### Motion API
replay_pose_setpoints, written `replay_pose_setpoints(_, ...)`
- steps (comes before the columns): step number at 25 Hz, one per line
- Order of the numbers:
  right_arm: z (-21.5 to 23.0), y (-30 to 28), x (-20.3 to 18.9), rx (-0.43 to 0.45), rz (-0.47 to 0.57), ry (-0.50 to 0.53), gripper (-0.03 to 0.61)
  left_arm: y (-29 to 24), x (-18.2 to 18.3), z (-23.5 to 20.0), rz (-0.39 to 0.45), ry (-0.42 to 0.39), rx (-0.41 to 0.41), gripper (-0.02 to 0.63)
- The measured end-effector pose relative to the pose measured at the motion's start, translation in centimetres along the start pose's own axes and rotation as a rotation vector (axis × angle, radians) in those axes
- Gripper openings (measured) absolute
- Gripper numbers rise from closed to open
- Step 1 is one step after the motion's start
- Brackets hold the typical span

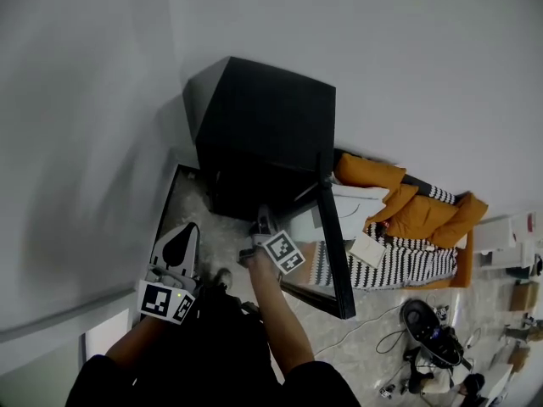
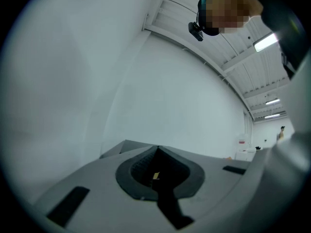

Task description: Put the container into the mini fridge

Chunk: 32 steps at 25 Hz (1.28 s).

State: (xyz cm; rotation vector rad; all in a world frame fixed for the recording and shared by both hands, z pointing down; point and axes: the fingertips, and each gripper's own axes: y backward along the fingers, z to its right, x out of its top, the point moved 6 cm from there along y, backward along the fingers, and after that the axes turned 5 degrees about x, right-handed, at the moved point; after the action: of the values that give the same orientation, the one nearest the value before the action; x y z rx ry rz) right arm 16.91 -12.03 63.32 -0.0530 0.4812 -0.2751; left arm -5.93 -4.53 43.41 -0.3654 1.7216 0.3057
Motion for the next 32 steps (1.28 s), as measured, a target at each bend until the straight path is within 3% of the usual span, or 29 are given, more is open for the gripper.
replay_pose_setpoints(10, -6.9, 4.4, 1.2, -0.031, -0.033, 0.551, 0.002, 0.9, 0.0, -1.4, 0.002, 0.017, -0.020, 0.005)
replay_pose_setpoints(14, -10.0, 6.0, 1.0, -0.043, -0.030, 0.707, 0.002, 1.7, 0.3, -2.5, 0.002, 0.016, -0.032, 0.005)
replay_pose_setpoints(19, -13.6, 8.2, -0.8, -0.064, -0.025, 0.804, 0.002, 2.8, 1.0, -3.8, 0.006, -0.006, -0.064, 0.005)
replay_pose_setpoints(27, -17.3, 12.0, -4.6, -0.119, -0.022, 0.826, 0.002, 5.5, 1.5, -5.1, -0.006, -0.044, -0.142, 0.005)
replay_pose_setpoints(32, -19.2, 14.0, -5.8, -0.099, -0.007, 0.851, 0.002, 7.0, 0.7, -5.0, -0.041, -0.057, -0.165, 0.005)
